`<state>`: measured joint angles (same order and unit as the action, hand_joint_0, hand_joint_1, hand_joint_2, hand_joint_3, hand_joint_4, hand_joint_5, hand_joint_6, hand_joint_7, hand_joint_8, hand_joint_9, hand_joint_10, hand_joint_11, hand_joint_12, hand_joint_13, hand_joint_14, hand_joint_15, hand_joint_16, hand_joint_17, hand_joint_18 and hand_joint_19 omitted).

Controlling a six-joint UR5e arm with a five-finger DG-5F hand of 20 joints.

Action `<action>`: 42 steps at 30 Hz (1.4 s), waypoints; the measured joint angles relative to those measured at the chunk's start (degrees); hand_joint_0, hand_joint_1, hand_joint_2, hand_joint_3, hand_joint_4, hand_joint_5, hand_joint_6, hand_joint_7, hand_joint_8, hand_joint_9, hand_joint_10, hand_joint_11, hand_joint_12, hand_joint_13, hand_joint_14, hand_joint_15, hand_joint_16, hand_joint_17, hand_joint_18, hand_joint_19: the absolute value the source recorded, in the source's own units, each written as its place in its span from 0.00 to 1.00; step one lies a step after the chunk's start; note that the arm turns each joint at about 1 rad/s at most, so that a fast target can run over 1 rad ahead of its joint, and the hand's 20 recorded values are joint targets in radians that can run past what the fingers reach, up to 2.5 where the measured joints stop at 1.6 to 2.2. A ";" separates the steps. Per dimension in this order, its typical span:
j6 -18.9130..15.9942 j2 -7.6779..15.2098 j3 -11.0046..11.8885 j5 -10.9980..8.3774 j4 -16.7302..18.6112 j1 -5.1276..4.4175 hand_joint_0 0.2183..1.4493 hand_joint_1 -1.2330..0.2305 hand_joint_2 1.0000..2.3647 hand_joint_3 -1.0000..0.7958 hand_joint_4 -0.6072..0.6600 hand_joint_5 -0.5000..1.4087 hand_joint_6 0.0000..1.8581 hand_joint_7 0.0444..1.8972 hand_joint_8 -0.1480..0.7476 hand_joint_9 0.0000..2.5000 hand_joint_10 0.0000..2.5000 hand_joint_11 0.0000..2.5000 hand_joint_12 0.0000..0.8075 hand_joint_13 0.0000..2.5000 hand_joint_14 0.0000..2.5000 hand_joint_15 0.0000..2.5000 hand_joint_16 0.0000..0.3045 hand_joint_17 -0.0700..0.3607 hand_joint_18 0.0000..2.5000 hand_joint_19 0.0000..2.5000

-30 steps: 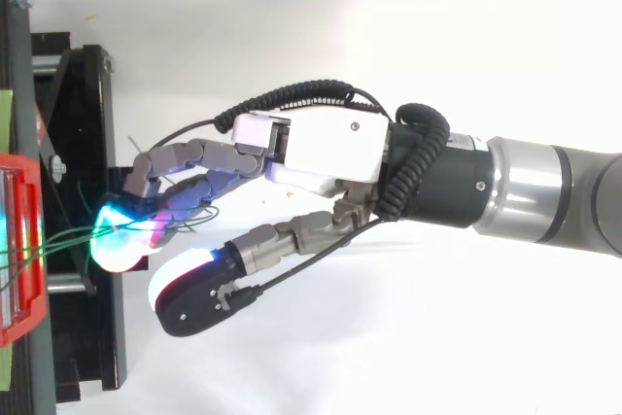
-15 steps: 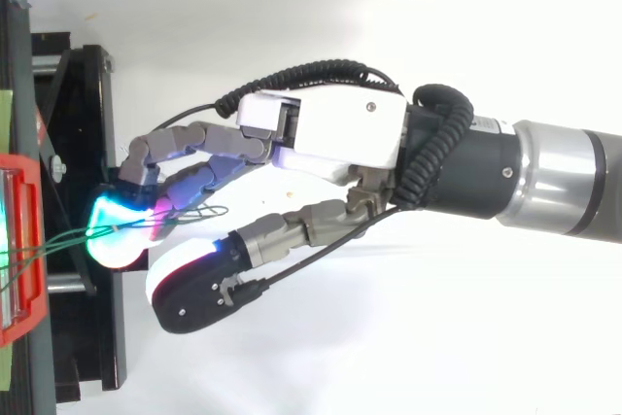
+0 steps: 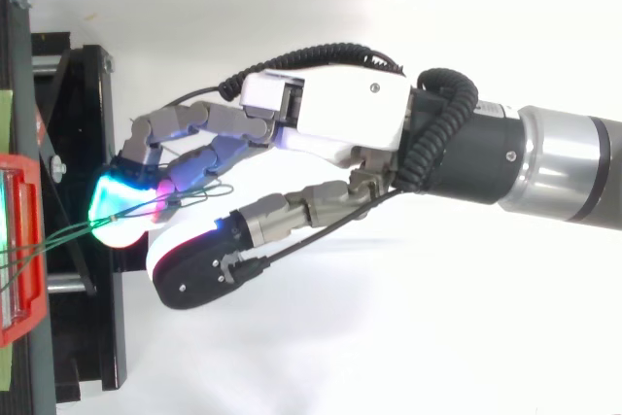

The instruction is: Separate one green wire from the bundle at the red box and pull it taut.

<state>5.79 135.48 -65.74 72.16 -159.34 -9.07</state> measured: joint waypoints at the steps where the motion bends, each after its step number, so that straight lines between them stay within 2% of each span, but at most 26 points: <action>1: 0.08 0.01 0.00 -0.02 0.00 0.10 0.28 0.44 0.00 0.31 0.71 0.18 0.27 0.52 0.52 0.27 0.00 0.13 0.46 0.25 0.00 0.07 0.21 0.50 0.24 0.11; 7: 1.48 0.38 0.00 -0.43 0.30 0.35 0.28 0.45 0.01 0.32 0.71 0.18 0.27 0.54 0.52 0.27 0.00 0.13 0.46 0.25 0.00 0.07 0.21 0.49 0.24 0.11; 19: 1.96 0.74 0.40 -0.66 0.81 0.08 0.29 0.44 0.01 0.33 0.68 0.19 0.27 0.59 0.52 0.27 0.00 0.13 0.45 0.25 0.00 0.07 0.21 0.49 0.24 0.11; 23: 2.14 0.75 0.50 -0.84 0.90 -0.47 0.29 0.44 0.01 0.33 0.66 0.20 0.27 0.63 0.52 0.28 0.00 0.13 0.45 0.25 0.00 0.07 0.20 0.49 0.24 0.11; 28: 2.06 0.75 0.51 -0.98 0.85 -0.74 0.31 0.43 0.01 0.37 0.63 0.19 0.27 0.76 0.52 0.28 0.00 0.14 0.45 0.25 0.00 0.07 0.20 0.48 0.25 0.11; 34: 1.95 0.75 0.77 -0.90 0.69 -0.76 0.31 0.42 0.01 0.36 0.65 0.18 0.31 0.70 0.51 0.28 0.00 0.15 0.45 0.26 0.00 0.07 0.20 0.48 0.26 0.12; 42: 1.92 0.75 1.39 -0.78 0.29 -0.48 0.28 0.49 0.00 0.31 0.66 0.20 0.30 0.72 0.53 0.29 0.00 0.14 0.46 0.26 0.00 0.08 0.20 0.49 0.26 0.12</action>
<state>7.71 136.23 -64.35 71.38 -159.05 -9.55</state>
